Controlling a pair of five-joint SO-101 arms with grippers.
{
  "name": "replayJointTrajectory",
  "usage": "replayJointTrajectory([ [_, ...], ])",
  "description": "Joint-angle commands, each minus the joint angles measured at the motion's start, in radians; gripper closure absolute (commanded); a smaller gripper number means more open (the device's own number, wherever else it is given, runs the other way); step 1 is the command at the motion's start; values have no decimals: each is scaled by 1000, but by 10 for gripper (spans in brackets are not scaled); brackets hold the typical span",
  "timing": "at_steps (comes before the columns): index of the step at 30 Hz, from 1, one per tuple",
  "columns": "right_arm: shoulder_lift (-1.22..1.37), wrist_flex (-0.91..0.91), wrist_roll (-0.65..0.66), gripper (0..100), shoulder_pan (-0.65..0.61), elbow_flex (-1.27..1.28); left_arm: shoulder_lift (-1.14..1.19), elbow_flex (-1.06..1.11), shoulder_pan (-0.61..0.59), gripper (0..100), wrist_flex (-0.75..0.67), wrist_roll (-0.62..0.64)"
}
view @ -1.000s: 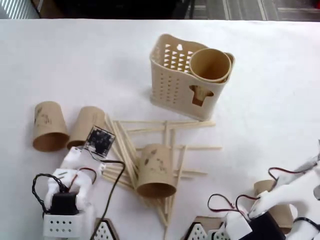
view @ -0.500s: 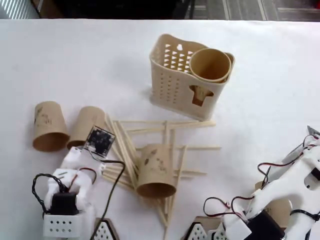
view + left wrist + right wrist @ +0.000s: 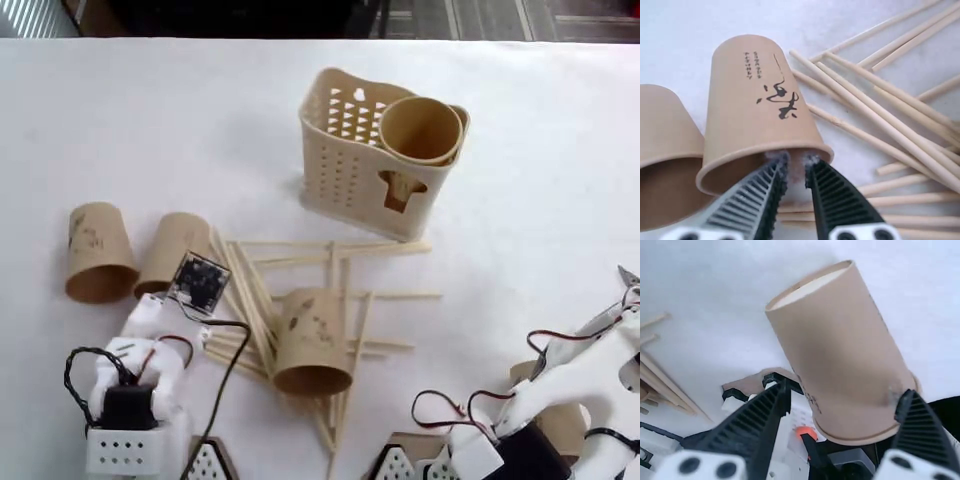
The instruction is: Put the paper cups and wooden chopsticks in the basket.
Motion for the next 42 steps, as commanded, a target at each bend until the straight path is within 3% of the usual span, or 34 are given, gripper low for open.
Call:
replayJointTrajectory([
  [1, -10, 13, 55, 663, 36, -8, -8, -5, 8, 921, -12, -9],
  [12, -10, 13, 227, 663, 177, -3, -8, -5, 8, 921, -12, -9],
  [21, -10, 13, 583, 665, 254, -2, -8, -5, 8, 921, -12, -9],
  [27, -1, 12, 730, 663, 148, 0, -8, -5, 8, 921, -12, -9],
  [35, -1, 12, 733, 663, -77, 41, -8, -5, 8, 921, -12, -9],
  [42, -1, -35, 723, 662, -105, 107, -8, -5, 8, 921, -12, -9],
])
